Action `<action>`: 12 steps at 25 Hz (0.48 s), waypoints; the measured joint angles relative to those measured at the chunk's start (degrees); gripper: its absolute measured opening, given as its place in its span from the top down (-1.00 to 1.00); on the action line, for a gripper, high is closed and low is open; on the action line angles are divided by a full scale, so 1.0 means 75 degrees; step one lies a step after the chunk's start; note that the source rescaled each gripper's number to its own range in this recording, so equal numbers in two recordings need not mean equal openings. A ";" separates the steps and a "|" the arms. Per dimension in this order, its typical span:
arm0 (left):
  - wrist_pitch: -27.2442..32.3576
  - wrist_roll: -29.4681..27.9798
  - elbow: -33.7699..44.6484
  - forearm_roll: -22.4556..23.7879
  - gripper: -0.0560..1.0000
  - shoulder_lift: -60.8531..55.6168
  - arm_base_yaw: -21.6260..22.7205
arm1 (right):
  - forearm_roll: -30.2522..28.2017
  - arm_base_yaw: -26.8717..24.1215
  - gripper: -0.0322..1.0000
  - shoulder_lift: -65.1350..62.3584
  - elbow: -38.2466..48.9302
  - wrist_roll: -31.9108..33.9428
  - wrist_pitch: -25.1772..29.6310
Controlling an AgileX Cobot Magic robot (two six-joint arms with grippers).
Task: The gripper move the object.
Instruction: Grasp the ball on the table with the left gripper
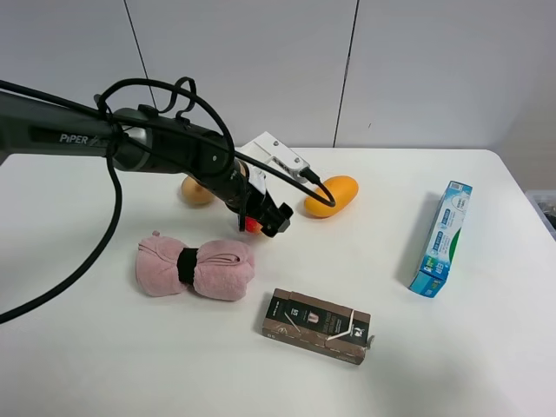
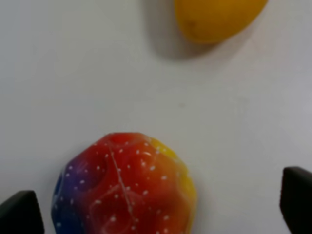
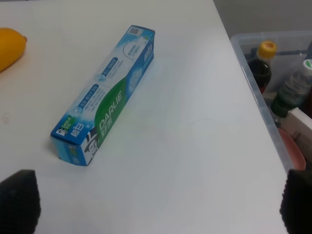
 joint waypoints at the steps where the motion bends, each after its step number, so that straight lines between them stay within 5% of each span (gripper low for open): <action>1: -0.0083 0.0010 0.0000 0.0033 -0.96 0.0057 0.0000 | 0.0000 0.0000 -1.00 0.0000 0.0000 0.0000 0.0000; 12: -0.0380 0.0169 0.0000 0.0215 -0.96 0.0531 0.0219 | 0.0000 0.0000 -1.00 0.0000 0.0000 0.0000 0.0000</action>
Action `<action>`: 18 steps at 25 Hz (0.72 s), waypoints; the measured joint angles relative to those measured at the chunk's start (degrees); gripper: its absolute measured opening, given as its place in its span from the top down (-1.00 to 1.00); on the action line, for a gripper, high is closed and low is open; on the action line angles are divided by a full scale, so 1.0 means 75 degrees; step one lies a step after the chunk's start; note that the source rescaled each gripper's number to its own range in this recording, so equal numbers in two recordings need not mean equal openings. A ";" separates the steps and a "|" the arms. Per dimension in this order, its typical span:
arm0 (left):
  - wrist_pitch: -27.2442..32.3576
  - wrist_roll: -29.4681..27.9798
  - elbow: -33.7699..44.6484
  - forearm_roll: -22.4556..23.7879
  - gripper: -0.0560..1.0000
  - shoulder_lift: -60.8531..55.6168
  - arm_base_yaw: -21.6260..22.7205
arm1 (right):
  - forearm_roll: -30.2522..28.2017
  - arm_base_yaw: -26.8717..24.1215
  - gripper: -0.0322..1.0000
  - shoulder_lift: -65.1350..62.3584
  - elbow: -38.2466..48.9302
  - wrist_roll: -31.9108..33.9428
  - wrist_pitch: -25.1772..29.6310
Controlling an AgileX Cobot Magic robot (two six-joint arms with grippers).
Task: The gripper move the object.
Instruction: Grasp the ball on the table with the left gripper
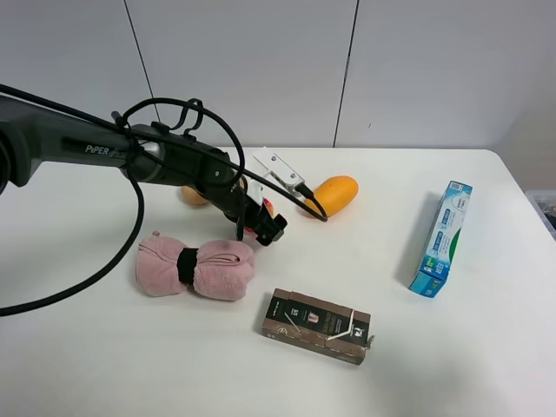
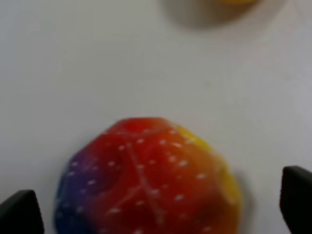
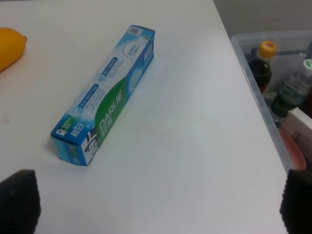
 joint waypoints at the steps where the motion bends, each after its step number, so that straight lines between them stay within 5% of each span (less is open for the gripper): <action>1: -0.0043 0.0000 0.0000 0.0022 -0.96 0.0000 0.0039 | 0.0000 0.0000 -1.00 0.0000 0.0000 0.0000 0.0000; 12: -0.0317 0.0000 0.0000 0.0011 -0.88 0.0069 0.0172 | 0.0006 0.0000 -1.00 0.0000 0.0000 0.0000 0.0000; 15: -0.0317 -0.0007 0.0000 0.0011 -0.55 0.0140 0.0172 | 0.0006 0.0000 -1.00 0.0000 0.0000 0.0000 0.0000; 18: -0.0317 -0.0007 0.0000 0.0005 0.36 0.0140 0.0172 | 0.0006 0.0000 -1.00 0.0000 0.0000 0.0000 0.0000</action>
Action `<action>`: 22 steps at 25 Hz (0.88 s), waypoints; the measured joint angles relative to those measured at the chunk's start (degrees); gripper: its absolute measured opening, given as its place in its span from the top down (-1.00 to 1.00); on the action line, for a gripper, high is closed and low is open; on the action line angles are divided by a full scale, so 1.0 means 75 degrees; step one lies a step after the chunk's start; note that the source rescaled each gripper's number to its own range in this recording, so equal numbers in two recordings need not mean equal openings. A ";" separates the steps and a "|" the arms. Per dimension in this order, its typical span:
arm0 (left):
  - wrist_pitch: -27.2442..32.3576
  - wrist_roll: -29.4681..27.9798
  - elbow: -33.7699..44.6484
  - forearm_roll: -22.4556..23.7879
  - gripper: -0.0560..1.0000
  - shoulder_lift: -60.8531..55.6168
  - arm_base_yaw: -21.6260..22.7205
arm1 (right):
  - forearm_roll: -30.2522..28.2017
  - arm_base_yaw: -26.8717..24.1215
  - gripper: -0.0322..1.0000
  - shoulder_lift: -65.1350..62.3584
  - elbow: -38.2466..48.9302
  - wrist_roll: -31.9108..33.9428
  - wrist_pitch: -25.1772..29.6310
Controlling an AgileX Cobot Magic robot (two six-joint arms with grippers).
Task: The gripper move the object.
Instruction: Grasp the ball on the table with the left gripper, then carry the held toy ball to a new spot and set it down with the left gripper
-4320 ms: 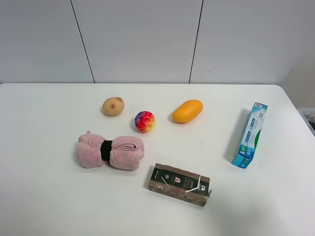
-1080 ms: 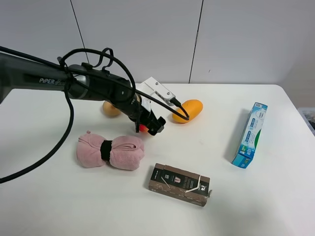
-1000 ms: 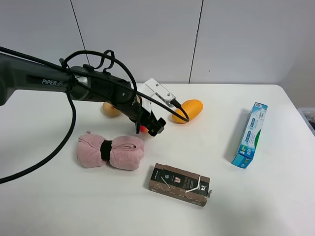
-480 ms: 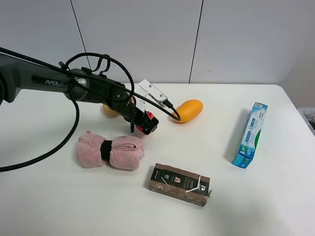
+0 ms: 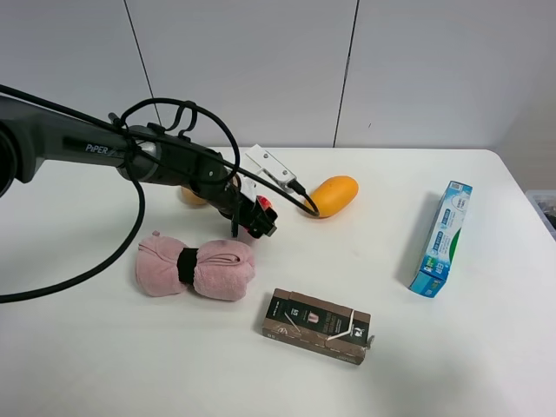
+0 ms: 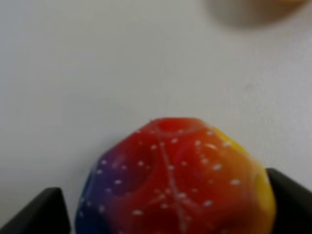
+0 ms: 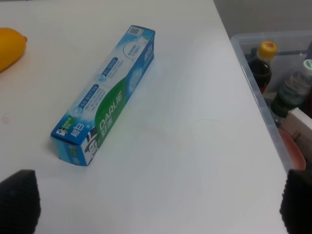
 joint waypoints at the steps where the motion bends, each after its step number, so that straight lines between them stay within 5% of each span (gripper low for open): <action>1: 0.0000 0.0000 0.0000 0.0000 0.73 0.0000 0.0000 | 0.0000 0.0000 -1.00 0.0000 0.0000 0.0000 0.0000; 2: -0.0007 0.0000 0.0000 0.0000 0.89 0.0000 0.0000 | 0.0000 0.0000 -1.00 0.0000 0.0000 0.0000 0.0000; 13: 0.0063 0.0000 0.0000 0.0000 0.85 -0.0360 -0.0076 | 0.0000 0.0000 -1.00 0.0000 0.0000 0.0000 0.0000; 22: 0.1071 0.0000 -0.0086 -0.0140 0.85 -0.1945 -0.0936 | 0.0000 0.0000 -1.00 0.0000 0.0000 0.0000 0.0000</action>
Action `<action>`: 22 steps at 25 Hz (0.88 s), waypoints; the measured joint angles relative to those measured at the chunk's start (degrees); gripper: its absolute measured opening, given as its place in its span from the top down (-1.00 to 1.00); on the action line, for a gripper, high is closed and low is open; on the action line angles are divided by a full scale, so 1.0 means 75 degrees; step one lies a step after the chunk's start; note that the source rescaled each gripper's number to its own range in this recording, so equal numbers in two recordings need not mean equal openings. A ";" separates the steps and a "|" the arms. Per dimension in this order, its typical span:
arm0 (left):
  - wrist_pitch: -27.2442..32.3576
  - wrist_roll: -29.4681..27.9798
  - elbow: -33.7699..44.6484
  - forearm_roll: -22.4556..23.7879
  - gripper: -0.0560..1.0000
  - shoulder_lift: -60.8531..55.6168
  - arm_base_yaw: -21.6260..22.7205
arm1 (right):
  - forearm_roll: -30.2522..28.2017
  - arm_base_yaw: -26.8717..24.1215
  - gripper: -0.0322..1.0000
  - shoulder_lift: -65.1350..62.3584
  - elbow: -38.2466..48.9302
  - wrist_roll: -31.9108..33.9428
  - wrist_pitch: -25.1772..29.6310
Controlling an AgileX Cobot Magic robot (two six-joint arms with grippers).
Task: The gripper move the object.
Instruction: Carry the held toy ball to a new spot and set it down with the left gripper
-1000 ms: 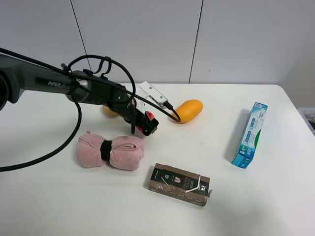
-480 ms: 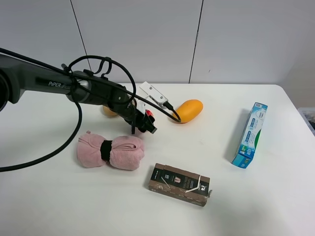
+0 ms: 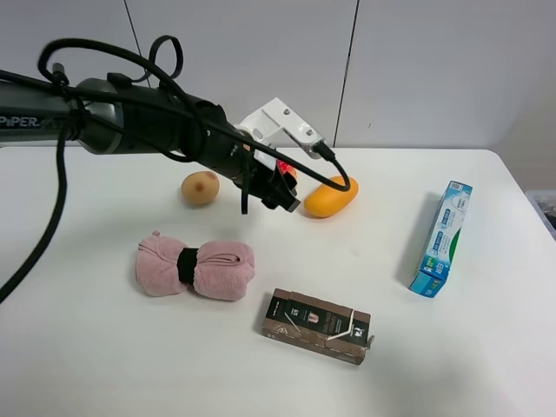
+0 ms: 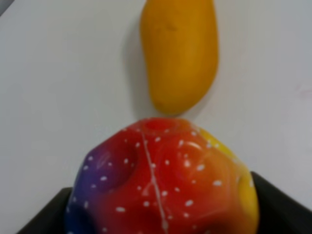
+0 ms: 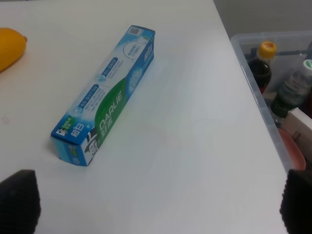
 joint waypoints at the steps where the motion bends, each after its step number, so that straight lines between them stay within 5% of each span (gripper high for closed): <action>1: 0.0231 0.0000 -0.0097 -0.0021 0.85 -0.0121 -0.0145 | 0.0000 0.0000 -1.00 0.0000 0.0000 0.0000 0.0000; 7: 0.1724 0.0000 -0.1175 -0.0344 0.85 -0.0286 -0.0981 | 0.0000 0.0000 -1.00 0.0000 0.0000 0.0000 0.0000; 12: 0.1944 0.0066 -0.1960 -0.0542 0.85 -0.0286 -0.1678 | 0.0000 0.0000 -1.00 0.0000 0.0000 0.0000 0.0000; 22: 0.1968 0.2101 -0.2604 -0.0632 0.85 0.0231 -0.2276 | 0.0000 0.0000 -1.00 0.0000 0.0000 0.0000 0.0000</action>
